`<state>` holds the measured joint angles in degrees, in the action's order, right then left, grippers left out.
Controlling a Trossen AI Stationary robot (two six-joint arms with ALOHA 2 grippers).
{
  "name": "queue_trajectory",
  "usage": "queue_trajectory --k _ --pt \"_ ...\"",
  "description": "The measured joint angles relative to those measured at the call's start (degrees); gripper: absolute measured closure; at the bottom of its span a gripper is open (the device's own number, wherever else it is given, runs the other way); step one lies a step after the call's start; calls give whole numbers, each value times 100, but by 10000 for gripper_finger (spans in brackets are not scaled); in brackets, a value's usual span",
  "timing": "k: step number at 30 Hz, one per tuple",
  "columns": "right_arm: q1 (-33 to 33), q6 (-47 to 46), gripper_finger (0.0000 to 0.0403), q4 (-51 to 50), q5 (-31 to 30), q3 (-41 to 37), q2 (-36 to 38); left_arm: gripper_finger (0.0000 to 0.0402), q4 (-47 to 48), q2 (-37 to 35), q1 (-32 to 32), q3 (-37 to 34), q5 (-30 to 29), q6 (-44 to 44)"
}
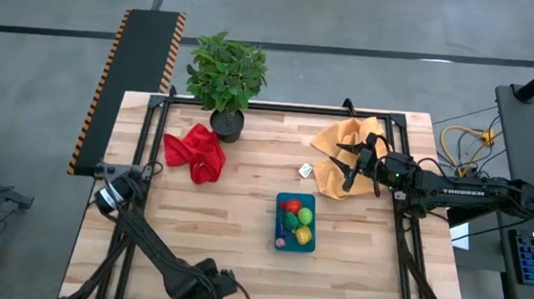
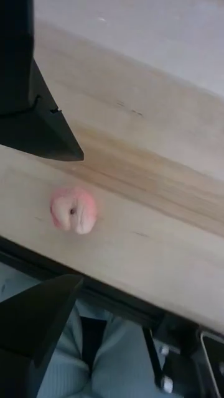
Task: Pick and placing Produce into tupperware
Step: Put the pink peach into the blue bin
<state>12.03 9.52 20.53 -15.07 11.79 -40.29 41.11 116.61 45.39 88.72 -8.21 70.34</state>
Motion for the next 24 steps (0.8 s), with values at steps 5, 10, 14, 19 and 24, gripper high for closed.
queue_trajectory --k 5,10,14,19,24 --pt "0 13 197 0 0 -2 1 103 -1 171 0 26 0 1" --pt "0 13 197 0 0 -2 -1 103 66 305 7 7 260 127" --pt "0 13 197 -2 0 -2 2 103 101 316 0 7 318 129" --pt "0 13 197 -4 0 -1 2 103 108 318 -7 -5 290 88" --pt "0 13 197 -4 0 -2 2 103 101 318 -5 -56 103 100"
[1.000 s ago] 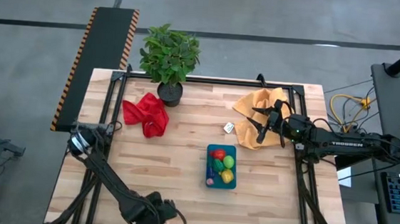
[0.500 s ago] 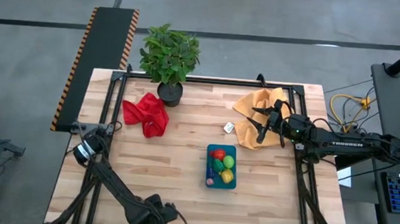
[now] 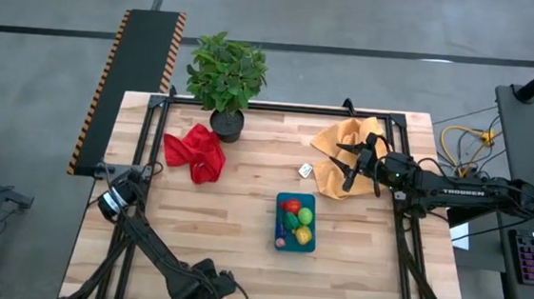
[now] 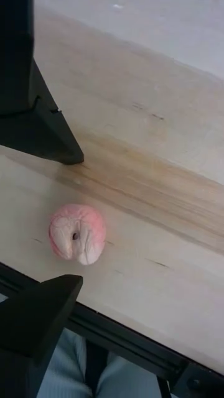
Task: Pick and placing Produce into tupperware
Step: Put the pink peach into the blue bin
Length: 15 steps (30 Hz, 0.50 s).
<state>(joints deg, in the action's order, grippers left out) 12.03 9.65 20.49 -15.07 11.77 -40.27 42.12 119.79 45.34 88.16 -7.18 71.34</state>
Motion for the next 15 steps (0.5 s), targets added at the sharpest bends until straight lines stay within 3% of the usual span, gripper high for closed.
queue_trajectory --k 9,15 --pt "0 0 197 -2 0 0 0 109 29 0 -11 -22 -87 -303" --pt "0 0 197 -2 0 0 0 162 58 4 -17 -31 -121 -649"
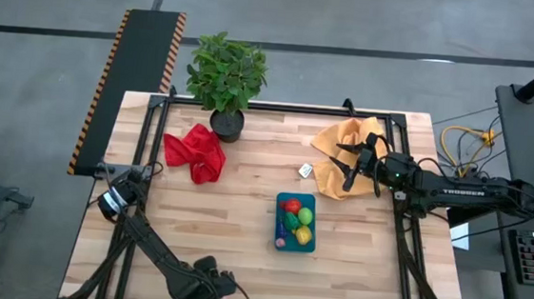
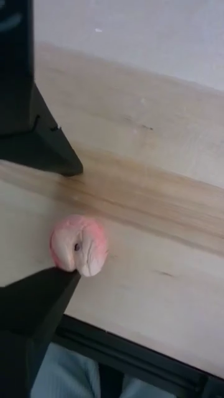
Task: Pick and placing Produce into tupperware
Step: Put the pink peach into the blue bin
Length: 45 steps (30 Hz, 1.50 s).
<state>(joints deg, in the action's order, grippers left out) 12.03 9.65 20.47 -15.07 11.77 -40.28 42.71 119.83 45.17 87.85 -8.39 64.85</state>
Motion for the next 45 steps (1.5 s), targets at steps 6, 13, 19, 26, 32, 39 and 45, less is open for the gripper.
queue_trajectory --k 6,13,19,26,32,39,45 --pt "0 0 197 -1 0 0 0 235 83 2 -32 -13 -27 -80" --pt "0 0 197 -2 0 0 -1 298 152 2 -57 -15 -69 -134" --pt "1 0 197 -2 0 0 0 329 295 -33 -67 -9 -133 -416" --pt "0 -2 197 -11 0 0 0 334 430 -345 -208 5 -434 -813" --pt "2 0 197 -11 0 0 -2 334 493 -731 -497 -2 -1306 -1679" --pt "2 0 197 -13 0 0 0 334 91 -909 -1369 -4 -2364 -3441" --pt "2 29 197 -20 -1 0 0 334 -815 -874 -2223 -10 -2346 -5232"
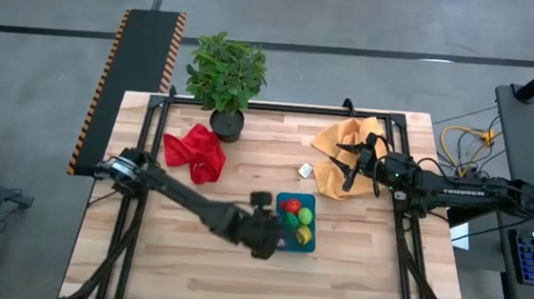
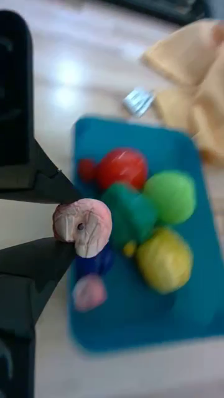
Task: Pick and placing Produce into tupperware
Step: Put the pink peach into the blue bin, then return to Home Position
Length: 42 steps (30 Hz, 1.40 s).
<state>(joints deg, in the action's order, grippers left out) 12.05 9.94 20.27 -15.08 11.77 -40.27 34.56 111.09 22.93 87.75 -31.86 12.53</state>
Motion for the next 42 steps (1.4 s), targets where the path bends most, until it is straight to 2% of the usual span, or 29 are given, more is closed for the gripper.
queue_trajectory --k 4,8,14,18,21,26,34,38,42 --pt "0 60 197 -39 -2 0 0 334 -375 0 -490 5 120 -776" --pt "0 61 197 -39 -1 0 -1 334 -618 39 -962 -1 623 -1137" --pt "0 60 197 -39 -1 0 0 333 -811 195 -1454 -3 927 -1184" --pt "0 60 197 -39 1 0 0 320 -820 227 -1661 -3 1503 -1189" --pt "-1 59 197 -42 0 0 -2 301 -856 227 -1698 -3 1842 -1197" --pt "0 60 197 -53 1 0 -2 253 -859 227 -1668 4 2068 -1355" --pt "0 58 197 -81 1 0 -2 170 -914 221 -1654 103 2115 -1488" --pt "-2 42 197 -85 1 0 -2 160 -1826 145 -1642 265 2258 -2646" --pt "0 -80 197 -153 1 0 -2 160 -3052 -33 -1672 367 3033 -3357"
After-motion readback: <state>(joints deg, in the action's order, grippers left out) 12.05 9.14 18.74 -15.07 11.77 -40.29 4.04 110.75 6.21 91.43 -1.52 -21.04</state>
